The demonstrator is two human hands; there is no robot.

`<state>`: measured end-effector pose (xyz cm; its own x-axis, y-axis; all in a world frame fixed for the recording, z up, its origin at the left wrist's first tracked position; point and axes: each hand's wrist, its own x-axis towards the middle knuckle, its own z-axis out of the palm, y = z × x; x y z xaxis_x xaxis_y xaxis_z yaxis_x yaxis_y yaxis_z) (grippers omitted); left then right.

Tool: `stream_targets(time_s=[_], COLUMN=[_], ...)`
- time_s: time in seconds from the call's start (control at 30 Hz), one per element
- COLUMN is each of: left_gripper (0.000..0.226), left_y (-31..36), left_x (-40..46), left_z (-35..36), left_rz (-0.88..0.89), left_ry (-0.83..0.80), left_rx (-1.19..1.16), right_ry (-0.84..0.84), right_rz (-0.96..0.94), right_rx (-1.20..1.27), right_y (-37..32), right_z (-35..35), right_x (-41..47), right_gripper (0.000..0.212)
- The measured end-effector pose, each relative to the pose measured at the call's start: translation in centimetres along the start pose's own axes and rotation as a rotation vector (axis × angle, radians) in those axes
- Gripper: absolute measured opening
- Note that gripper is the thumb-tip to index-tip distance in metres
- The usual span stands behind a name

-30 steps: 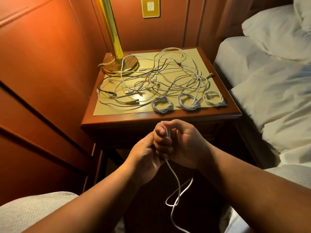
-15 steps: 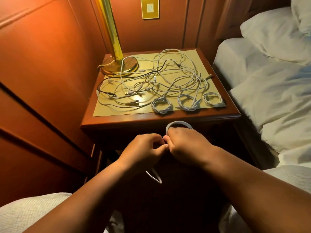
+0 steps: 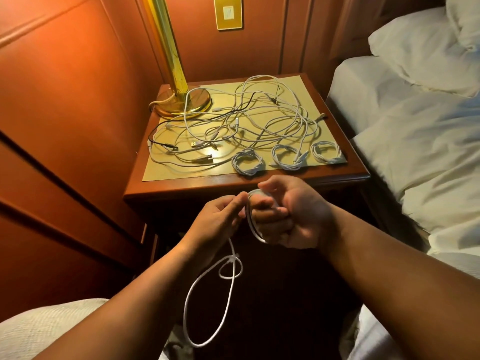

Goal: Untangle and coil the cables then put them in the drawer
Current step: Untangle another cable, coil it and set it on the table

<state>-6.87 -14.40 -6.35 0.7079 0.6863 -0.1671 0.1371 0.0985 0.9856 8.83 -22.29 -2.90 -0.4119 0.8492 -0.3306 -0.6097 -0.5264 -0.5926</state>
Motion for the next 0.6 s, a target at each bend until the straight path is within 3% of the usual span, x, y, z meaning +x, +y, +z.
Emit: stream_targets(time_s=[0.17,0.3,0.37,0.43,0.53,0.6], left_gripper=[0.032,0.031,0.028,0.024,0.02,0.019], left_y=[-0.6,-1.6,-2.1,-2.1,-1.8,-1.4], left_x=[-0.6,-1.4,-1.7,-1.8,-1.2,-0.6], left_z=[2.2,3.0,3.3,3.4,2.8,1.9], left_rz=[-0.127,-0.29,-0.314,-0.33,-0.311,-0.208], left_ry=[-0.044,-0.141,-0.264,-0.328,-0.281,-0.212], left_rx=[-0.164,-0.16,-0.099,0.003,0.182,0.433], right_ry=[-0.033,0.123,0.336,0.52,0.652,0.685], right_rz=[-0.26,-0.485,-0.614,-0.677,-0.407,-0.185], right_rx=[0.17,0.003,-0.335,-0.875,-1.556,-1.817], right_y=[0.5,0.3,0.3,0.5,1.0,1.5], right_z=[0.3,0.7,0.2,-0.2,-0.4,-0.4], right_x=[-0.1,0.4,0.7,0.7,0.9,1.0], right_gripper=[0.034,0.034,0.032,0.024,0.02,0.024])
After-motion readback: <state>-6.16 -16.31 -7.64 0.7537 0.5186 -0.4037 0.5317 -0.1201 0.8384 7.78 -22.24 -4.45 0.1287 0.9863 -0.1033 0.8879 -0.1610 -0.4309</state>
